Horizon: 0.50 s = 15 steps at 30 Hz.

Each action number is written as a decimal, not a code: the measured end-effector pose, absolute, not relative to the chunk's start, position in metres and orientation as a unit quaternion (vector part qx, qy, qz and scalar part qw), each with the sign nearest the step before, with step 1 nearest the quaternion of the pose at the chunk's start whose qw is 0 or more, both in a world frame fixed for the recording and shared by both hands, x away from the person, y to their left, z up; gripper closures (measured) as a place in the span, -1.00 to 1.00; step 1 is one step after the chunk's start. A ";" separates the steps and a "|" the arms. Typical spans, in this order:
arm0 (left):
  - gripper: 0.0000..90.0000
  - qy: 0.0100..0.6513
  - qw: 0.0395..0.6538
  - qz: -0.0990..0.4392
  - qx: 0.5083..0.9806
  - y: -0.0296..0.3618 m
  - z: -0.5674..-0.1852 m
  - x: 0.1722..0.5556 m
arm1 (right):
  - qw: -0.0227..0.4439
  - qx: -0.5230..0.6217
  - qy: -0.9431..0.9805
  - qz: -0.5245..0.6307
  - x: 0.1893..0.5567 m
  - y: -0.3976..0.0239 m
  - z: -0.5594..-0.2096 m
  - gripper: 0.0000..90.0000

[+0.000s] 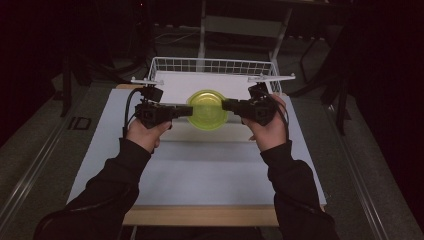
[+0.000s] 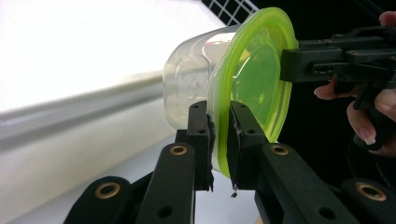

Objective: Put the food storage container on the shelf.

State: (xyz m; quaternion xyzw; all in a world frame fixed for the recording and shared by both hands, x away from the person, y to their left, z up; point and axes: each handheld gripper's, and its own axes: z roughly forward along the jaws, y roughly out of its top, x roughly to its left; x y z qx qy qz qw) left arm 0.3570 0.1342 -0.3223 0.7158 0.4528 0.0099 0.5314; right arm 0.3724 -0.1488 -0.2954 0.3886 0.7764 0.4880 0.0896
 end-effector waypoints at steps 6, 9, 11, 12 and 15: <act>0.81 0.459 0.527 0.024 0.715 0.130 -0.313 0.369 | 0.094 0.399 0.773 0.484 0.387 -0.147 -0.289 0.77; 0.81 0.466 0.525 0.024 0.712 0.127 -0.310 0.377 | 0.091 0.406 0.772 0.481 0.397 -0.149 -0.286 0.77; 0.81 0.469 0.523 0.026 0.711 0.125 -0.307 0.382 | 0.090 0.410 0.771 0.479 0.402 -0.150 -0.285 0.76; 0.81 0.471 0.522 0.026 0.711 0.124 -0.306 0.386 | 0.088 0.413 0.769 0.479 0.404 -0.150 -0.284 0.76; 0.81 0.474 0.521 0.026 0.710 0.121 -0.303 0.396 | 0.085 0.419 0.766 0.480 0.411 -0.152 -0.283 0.76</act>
